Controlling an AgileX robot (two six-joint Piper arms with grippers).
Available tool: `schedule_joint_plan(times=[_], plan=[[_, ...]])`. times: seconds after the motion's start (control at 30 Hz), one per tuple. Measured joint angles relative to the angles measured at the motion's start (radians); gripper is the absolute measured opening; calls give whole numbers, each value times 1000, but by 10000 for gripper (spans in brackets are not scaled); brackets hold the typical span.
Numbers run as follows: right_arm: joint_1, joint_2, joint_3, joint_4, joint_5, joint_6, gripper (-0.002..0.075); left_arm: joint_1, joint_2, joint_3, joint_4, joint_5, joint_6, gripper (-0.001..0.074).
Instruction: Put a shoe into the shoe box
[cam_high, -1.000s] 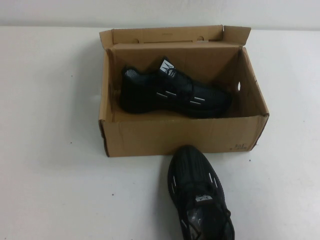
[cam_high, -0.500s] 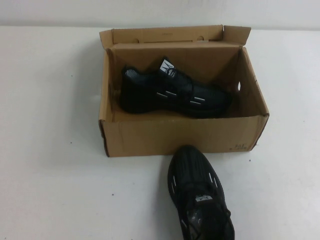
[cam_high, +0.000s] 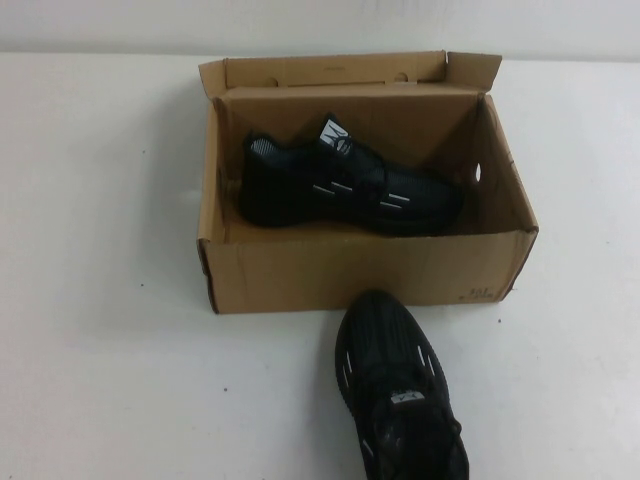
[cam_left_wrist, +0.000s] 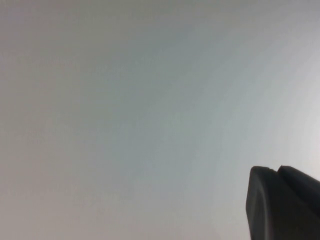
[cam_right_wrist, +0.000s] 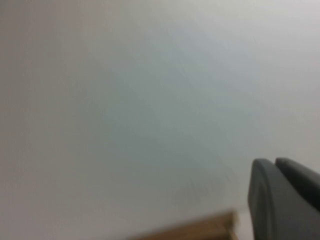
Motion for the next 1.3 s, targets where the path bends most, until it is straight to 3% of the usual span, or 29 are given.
schedule_joint_plan(times=[0.27, 0.6, 0.93, 1.07, 1.3], plan=[[0, 117, 0, 27, 371, -212, -16, 0, 111, -13, 0, 300, -38, -3], [0, 128, 0, 91, 423, -284, -16, 0, 114, -13, 0, 449, -40, -3], [37, 416, -42, 381, 646, -840, -16, -66, 166, -15, -43, 580, 80, -3], [127, 557, -76, 396, 711, -961, 8, -91, 234, -15, -68, 650, 112, -3], [440, 704, -84, 312, 707, -1052, 111, -92, 300, -15, -95, 727, 140, -3]])
